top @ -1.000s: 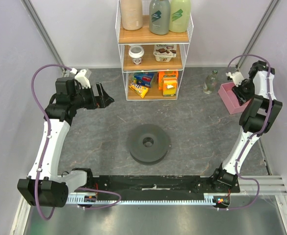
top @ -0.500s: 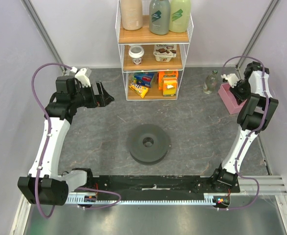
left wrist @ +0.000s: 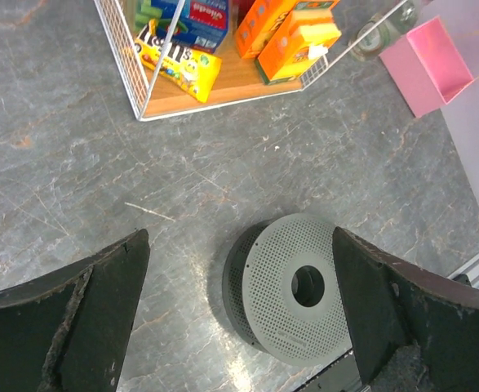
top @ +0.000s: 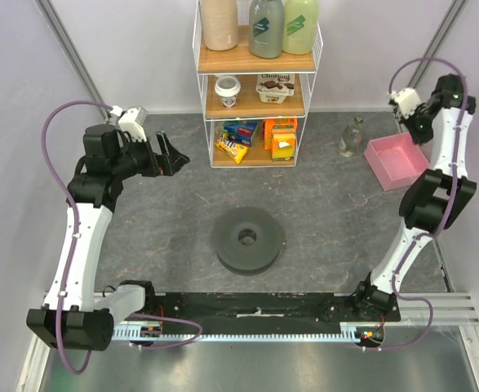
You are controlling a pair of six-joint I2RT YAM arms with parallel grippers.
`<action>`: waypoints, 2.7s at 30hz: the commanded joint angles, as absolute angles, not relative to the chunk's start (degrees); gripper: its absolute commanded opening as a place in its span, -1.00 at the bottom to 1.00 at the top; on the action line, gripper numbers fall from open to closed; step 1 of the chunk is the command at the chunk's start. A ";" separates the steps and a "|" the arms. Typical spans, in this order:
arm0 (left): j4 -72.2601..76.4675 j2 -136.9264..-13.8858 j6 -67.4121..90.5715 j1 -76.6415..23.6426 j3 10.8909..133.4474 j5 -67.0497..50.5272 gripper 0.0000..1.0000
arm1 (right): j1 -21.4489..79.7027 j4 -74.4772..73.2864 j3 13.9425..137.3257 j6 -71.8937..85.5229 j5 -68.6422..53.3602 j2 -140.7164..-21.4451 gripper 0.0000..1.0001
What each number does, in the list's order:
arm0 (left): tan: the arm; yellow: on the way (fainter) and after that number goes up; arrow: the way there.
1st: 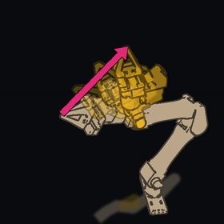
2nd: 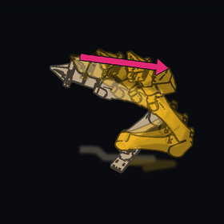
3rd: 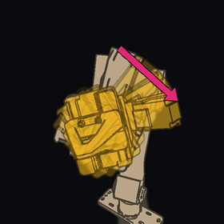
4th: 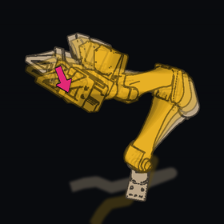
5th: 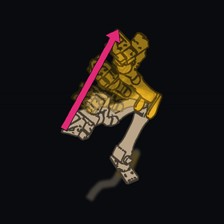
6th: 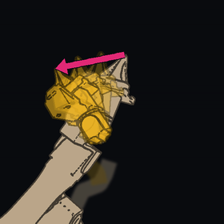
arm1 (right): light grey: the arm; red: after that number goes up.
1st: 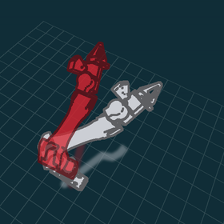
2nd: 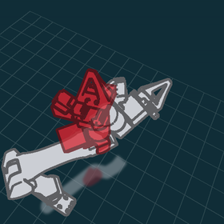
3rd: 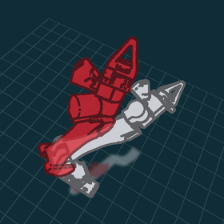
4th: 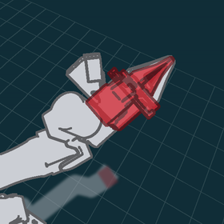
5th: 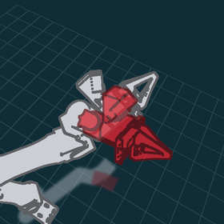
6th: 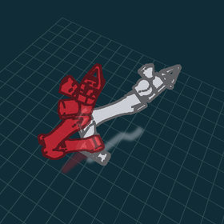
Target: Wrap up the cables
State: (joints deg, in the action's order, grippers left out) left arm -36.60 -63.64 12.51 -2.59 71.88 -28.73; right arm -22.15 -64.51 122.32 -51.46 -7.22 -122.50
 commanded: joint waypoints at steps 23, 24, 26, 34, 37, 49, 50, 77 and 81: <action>-26.19 -51.86 0.09 -2.37 72.07 -55.97 0.89 | -19.43 -69.60 135.35 -28.66 -51.30 -84.56 -1.00; -26.02 -51.68 0.09 -2.37 72.07 -57.55 0.88 | -18.99 -69.61 135.18 -27.52 -54.37 -84.03 -1.00; -25.23 -51.16 -2.54 -2.37 71.98 -60.37 0.87 | -17.15 -67.08 135.00 -23.32 -58.95 -82.97 -1.00; -19.34 -51.67 -4.75 -2.37 74.96 -64.08 0.79 | -9.68 -7.63 104.04 35.11 -76.89 -72.88 -1.00; -15.49 -53.35 2.60 -2.46 74.19 -62.76 0.75 | -6.52 32.62 90.99 66.55 -79.18 -70.92 -1.00; 3.94 -60.20 36.72 -5.01 68.56 -60.47 0.74 | 4.48 30.76 88.33 69.26 -81.56 -70.31 -1.00; 5.35 -60.64 38.39 -4.92 68.38 -60.73 0.74 | 5.09 30.50 88.07 69.26 -81.48 -70.23 -1.00; 24.70 -72.33 57.22 -20.74 67.41 -59.77 0.63 | 16.70 29.79 84.99 70.14 -82.71 -73.56 -1.00; 26.54 -73.30 58.00 -21.88 67.24 -59.15 0.37 | 17.14 29.88 84.73 70.14 -82.88 -73.74 -1.00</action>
State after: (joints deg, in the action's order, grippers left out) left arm 21.80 -72.40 55.66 -21.15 65.10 -60.01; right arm 16.60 28.71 84.66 69.47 -82.30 -73.84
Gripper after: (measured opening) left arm 0.762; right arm 0.005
